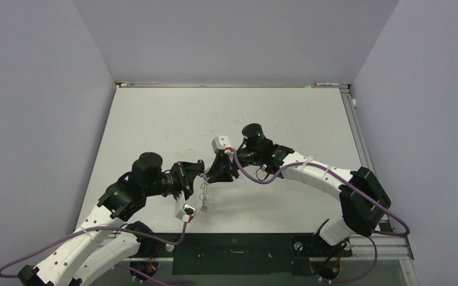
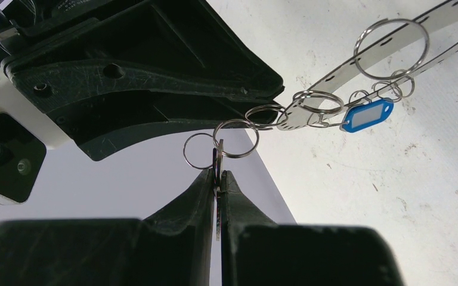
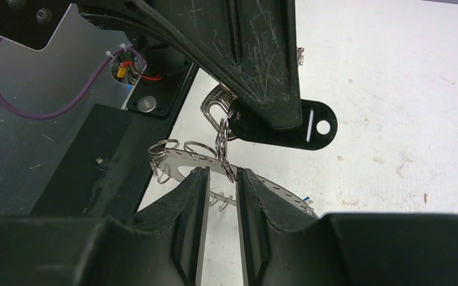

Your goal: Remove the keys from the keyring

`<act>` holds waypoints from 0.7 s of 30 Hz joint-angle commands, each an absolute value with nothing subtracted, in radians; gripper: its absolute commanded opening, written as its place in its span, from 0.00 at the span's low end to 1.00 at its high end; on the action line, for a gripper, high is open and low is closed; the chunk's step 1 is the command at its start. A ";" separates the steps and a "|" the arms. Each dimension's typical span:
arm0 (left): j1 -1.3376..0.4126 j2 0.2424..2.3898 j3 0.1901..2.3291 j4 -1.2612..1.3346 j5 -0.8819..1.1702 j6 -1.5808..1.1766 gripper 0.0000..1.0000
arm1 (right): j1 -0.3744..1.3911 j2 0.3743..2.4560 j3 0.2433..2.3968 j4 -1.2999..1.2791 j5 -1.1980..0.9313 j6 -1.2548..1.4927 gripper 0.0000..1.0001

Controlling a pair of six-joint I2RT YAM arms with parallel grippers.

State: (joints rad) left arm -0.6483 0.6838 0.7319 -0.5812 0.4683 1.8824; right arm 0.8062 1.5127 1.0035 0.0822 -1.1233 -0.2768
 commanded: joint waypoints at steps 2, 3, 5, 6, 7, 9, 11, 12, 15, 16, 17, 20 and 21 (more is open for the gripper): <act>-0.653 0.679 0.755 -0.559 0.492 1.895 0.00 | 0.813 1.482 1.042 0.142 -1.157 -0.280 0.23; -0.653 0.678 0.754 -0.558 0.490 1.893 0.00 | 0.813 1.483 1.040 0.141 -1.155 -0.283 0.20; -0.653 0.675 0.751 -0.557 0.489 1.890 0.00 | 0.811 1.482 1.036 0.146 -1.150 -0.280 0.13; -0.653 0.672 0.747 -0.556 0.488 1.890 0.00 | 0.811 1.481 1.035 0.150 -1.148 -0.276 0.09; -0.653 0.668 0.746 -0.556 0.487 1.889 0.00 | 0.811 1.481 1.034 0.156 -1.146 -0.269 0.06; -0.653 0.665 0.743 -0.558 0.483 1.882 0.00 | 0.810 1.480 1.031 0.172 -1.137 -0.250 0.05; -0.653 0.659 0.741 -0.562 0.477 1.876 0.00 | 0.804 1.480 1.025 0.195 -1.132 -0.220 0.05; -0.653 0.655 0.740 -0.564 0.474 1.870 0.00 | 0.799 1.478 1.019 0.216 -1.133 -0.193 0.05; -0.653 0.638 0.729 -0.583 0.460 1.858 0.00 | 0.784 1.473 0.994 0.302 -1.142 -0.109 0.05; -0.653 0.630 0.721 -0.585 0.456 1.854 0.00 | 0.783 1.472 0.989 0.318 -1.143 -0.093 0.05; -0.653 0.620 0.710 -0.586 0.451 1.847 0.00 | 0.783 1.471 0.987 0.327 -1.144 -0.082 0.05; -0.653 0.591 0.682 -0.594 0.447 1.841 0.00 | 0.777 1.468 0.972 0.372 -1.151 -0.035 0.05; -0.653 0.584 0.675 -0.600 0.445 1.840 0.00 | 0.775 1.467 0.968 0.392 -1.153 -0.021 0.05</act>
State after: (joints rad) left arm -0.6483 0.6140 0.6968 -0.5816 0.4469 1.8587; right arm 0.7856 1.5127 0.9798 0.2329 -1.1225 -0.1047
